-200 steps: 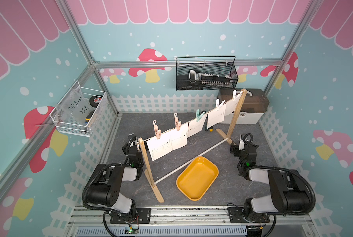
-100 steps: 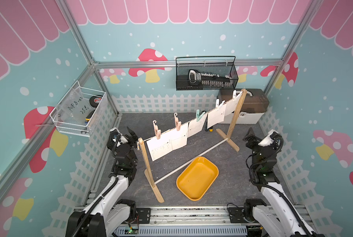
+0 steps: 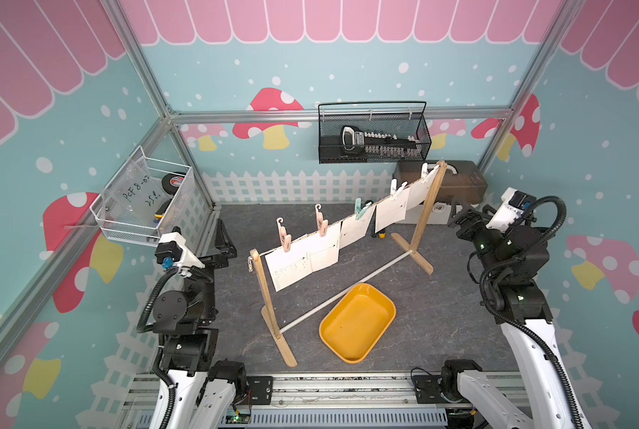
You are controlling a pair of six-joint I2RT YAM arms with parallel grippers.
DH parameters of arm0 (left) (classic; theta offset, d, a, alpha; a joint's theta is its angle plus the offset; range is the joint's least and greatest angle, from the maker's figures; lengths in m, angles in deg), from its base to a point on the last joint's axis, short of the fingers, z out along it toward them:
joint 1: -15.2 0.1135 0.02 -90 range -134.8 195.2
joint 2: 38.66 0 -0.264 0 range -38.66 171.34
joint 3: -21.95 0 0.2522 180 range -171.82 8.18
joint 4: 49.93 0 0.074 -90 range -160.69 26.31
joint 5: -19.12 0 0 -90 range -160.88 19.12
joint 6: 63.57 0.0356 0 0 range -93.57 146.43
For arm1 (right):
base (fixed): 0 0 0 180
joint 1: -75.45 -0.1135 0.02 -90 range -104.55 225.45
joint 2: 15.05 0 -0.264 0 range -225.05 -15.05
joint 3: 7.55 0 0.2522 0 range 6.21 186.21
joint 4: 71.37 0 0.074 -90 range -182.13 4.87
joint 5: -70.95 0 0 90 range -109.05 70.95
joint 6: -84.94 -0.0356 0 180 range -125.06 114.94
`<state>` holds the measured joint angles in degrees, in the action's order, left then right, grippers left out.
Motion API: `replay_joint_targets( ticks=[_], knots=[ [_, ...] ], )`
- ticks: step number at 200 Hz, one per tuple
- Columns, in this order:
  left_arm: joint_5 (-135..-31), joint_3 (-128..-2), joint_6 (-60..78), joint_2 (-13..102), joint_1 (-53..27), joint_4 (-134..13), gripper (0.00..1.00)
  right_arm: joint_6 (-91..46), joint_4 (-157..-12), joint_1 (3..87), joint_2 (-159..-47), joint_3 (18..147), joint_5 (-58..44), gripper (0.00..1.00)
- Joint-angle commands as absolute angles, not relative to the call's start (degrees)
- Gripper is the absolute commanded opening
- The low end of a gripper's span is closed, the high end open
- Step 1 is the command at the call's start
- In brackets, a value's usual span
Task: Remove the postcards from the strings
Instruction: Pinch the postcard on the clothesline.
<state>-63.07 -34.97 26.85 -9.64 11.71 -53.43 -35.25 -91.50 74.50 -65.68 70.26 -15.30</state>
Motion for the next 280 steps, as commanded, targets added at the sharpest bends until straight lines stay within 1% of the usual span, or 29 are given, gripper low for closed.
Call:
replay_joint_targets(
  ticks=[1, 27, 56, 70, 84, 110, 126, 140, 146, 168, 190, 223, 246, 261, 280],
  knots=[
    [-77.42, -40.35, 30.73, -9.81, 11.87, -61.14, 1.0, -32.68, -95.7, 74.66, -66.69, 74.0, -2.05, 0.92],
    [-86.44, -49.24, 31.98, -7.31, 10.52, -66.32, 0.99, -30.71, -94.45, 74.58, -67.8, 77.15, 5.98, 0.92],
    [-95.64, -59.19, 31.74, -1.66, 8.56, -70.49, 0.99, -34.47, -94.75, 74.56, -70.45, 80.69, 9.67, 0.92],
    [-98.04, -65.71, 33.44, 2.35, 8.01, -75.5, 0.99, -36.68, -95.2, 74.61, -71.45, 82.6, 11.29, 0.91],
    [-98.44, -72.72, 36.13, 6.92, 6.98, -80.53, 0.98, -40.69, -96.02, 74.61, -72.11, 84.27, 10.26, 0.91],
    [-100.3, -85.4, 39.02, 16.57, 3.49, -86.7, 0.98, -51.26, -100.88, 74.63, -72.71, 87.58, 3.44, 0.88],
    [-97.64, -92.09, 43.27, 21.98, -0.79, -90.08, 0.98, -56.4, -104.62, 74.66, -72.24, 89.7, -0.52, 0.86],
    [-92.5, -96.97, 48.3, 26.08, -7.31, -93.16, 0.98, -60.9, -107.06, 74.66, -71.43, 91.08, -3.87, 0.86],
    [-90.13, -98.91, 52.82, 27.88, -10.32, -94.43, 0.98, -62.86, -107.27, 74.66, -71.09, 91.39, -4.63, 0.86],
    [-83.15, -105.23, 61.23, 34.21, -19.23, -99.06, 0.98, -68.58, -108.8, 74.66, -71.71, 93.01, -4.44, 0.86],
    [-79.07, -109.28, 66.5, 38.21, -26.28, -101.1, 0.98, -74.07, -109.04, 74.66, -74.69, 94.53, -0.84, 0.86],
    [-71.26, -109.94, 74.09, 40.27, -40.07, -101.26, 0.99, -75.67, -107.98, 74.7, -78.25, 96.63, 1.5, 0.83],
    [-68.06, -107.68, 76.02, 41.01, -48.92, -101.63, 0.99, -76.73, -107.94, 74.74, -79.91, 97.84, 2.07, 0.84],
    [-67.61, -105.38, 74.87, 41.32, -52.73, -101.77, 0.98, -78.72, -107.81, 74.74, -81.62, 99.36, 4.61, 0.84],
    [-71.18, -101.59, 69.3, 41.67, -54.26, -101.24, 0.97, -81.89, -107.9, 74.74, -83.89, 101.6, 9.02, 0.83]
  ],
)
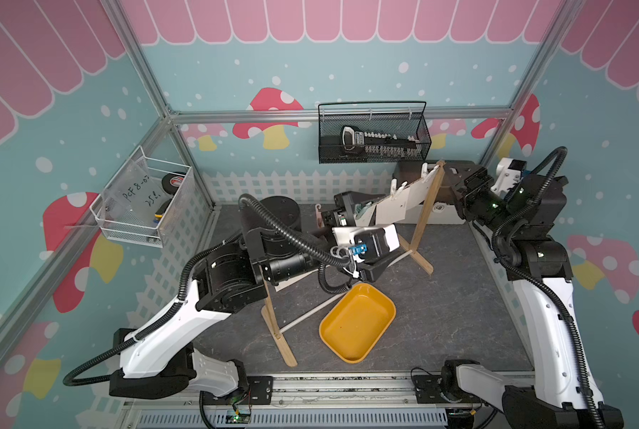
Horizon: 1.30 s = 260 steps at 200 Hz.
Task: Remove the postcards from the strings
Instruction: Pinch the postcard on the clothesline.
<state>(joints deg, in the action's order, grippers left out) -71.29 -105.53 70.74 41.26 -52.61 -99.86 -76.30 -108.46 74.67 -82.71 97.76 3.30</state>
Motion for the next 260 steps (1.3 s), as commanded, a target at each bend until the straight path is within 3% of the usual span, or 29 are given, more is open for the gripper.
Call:
replay_joint_targets(
  ticks=[1, 51, 97, 183, 260],
  knots=[
    [-71.43, -101.28, 68.96, 41.67, -54.25, -101.05, 0.97, -82.01, -107.9, 74.74, -83.92, 101.63, 9.18, 0.83],
    [-74.74, -87.61, 56.2, 44.32, -53.25, -89.13, 0.95, -86.09, -110.34, 74.74, -83.47, 103.81, 9.96, 0.83],
    [-78.76, -75.3, 38.82, 44.12, -44.49, -70.44, 0.94, -86.45, -109.74, 74.16, -82.11, 104.45, 10.85, 0.82],
    [-70.49, -70.38, 32.23, 48.35, -38.13, -56.23, 0.9, -81.62, -117.07, 64.29, -85.68, 107.44, 7.98, 0.83],
    [-62.39, -66.69, 32.18, 50.64, -37.27, -49.08, 0.81, -79.98, -121.2, 62.09, -88.23, 107.89, 5.89, 0.83]
  ],
)
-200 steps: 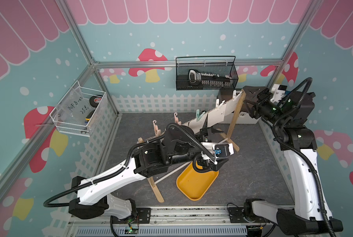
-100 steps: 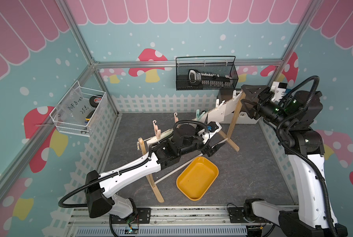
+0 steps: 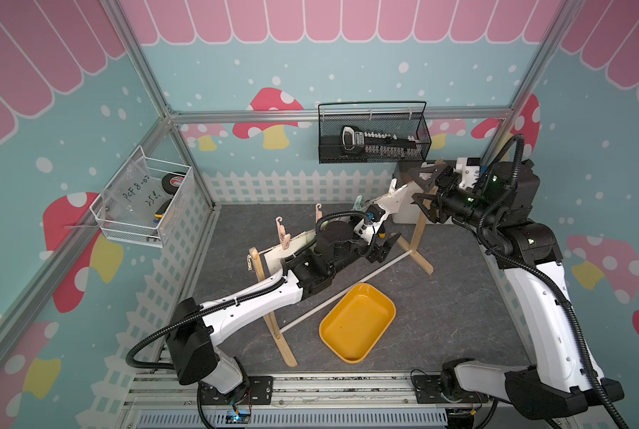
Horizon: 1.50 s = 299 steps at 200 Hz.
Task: Remove the postcards from the strings
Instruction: Pinch the postcard on the clothesline.
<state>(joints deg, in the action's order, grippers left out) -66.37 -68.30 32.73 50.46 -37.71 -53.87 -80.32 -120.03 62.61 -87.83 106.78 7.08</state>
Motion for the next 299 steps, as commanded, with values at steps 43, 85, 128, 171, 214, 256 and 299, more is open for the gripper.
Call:
replay_joint_targets(
  ticks=[43, 85, 128, 171, 214, 256, 299],
  knots=[
    [-59.25, -63.69, 33.67, 49.43, -37.27, -45.79, 0.77, -79.58, -122.45, 61.14, -89.89, 109.98, 5.34, 0.83],
    [-59.17, -63.94, 36.21, 49.7, -37.27, -45.36, 0.76, -79.37, -123.32, 60.51, -90.55, 110.15, 5.04, 0.83],
    [-61.12, -65.29, 37.85, 51.49, -36.25, -44.97, 0.71, -79.13, -123.76, 60.42, -90.31, 110.14, 4.72, 0.83],
    [-62.37, -67.24, 38.91, 53.11, -35.03, -44.67, 0.66, -79.06, -123.85, 60.32, -90.11, 110.15, 4.84, 0.83],
    [-63.58, -68.11, 42.35, 54.11, -34.9, -44.32, 0.61, -78.97, -123.83, 60.33, -90.11, 110.06, 4.68, 0.83],
    [-63.48, -67.07, 46.07, 53.54, -34.9, -43.38, 0.49, -79.31, -124.04, 60.31, -90.64, 110.52, 4.68, 0.83],
    [-63.05, -66.96, 51.63, 53.89, -34.64, -41.67, 0.36, -79.83, -124.81, 60.24, -91.03, 110.81, 4.61, 0.83]
  ],
)
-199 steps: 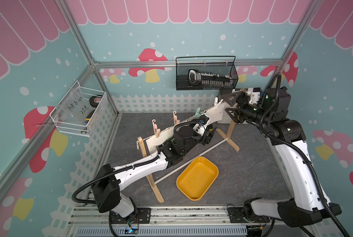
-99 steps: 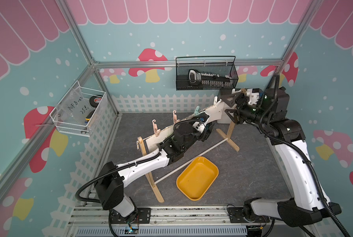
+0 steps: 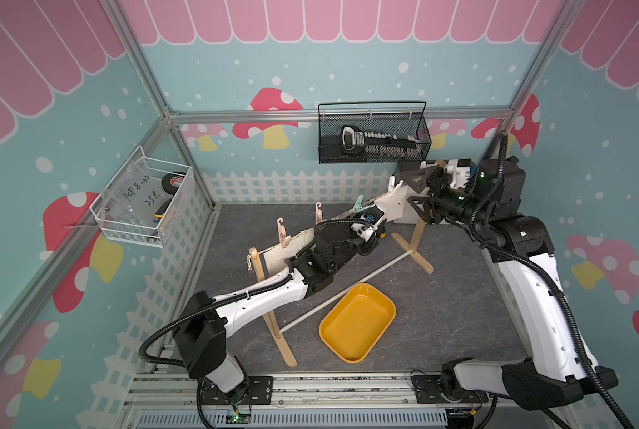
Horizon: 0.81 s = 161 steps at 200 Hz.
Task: Remove the postcards from the strings
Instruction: Pinch the postcard on the clothesline.
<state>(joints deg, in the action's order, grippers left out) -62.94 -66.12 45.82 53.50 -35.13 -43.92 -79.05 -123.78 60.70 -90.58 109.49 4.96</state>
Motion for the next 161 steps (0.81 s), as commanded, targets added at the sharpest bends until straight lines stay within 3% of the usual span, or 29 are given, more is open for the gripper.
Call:
replay_joint_targets(
  ticks=[1, 68, 161],
  knots=[
    [-63.05, -66.96, 51.77, 53.89, -34.64, -41.61, 0.36, -79.84, -124.83, 60.24, -91.1, 110.8, 4.6, 0.83],
    [-64.98, -66.37, 55.92, 53.62, -33.15, -39.24, 0.16, -80.74, -128.92, 59.64, -91.96, 112.0, 3.64, 0.82],
    [-65.9, -64.46, 61.46, 53.73, -32.79, -35.6, 0.08, -81.17, -133.17, 57.37, -95.26, 118.47, 2.31, 0.8]
  ],
)
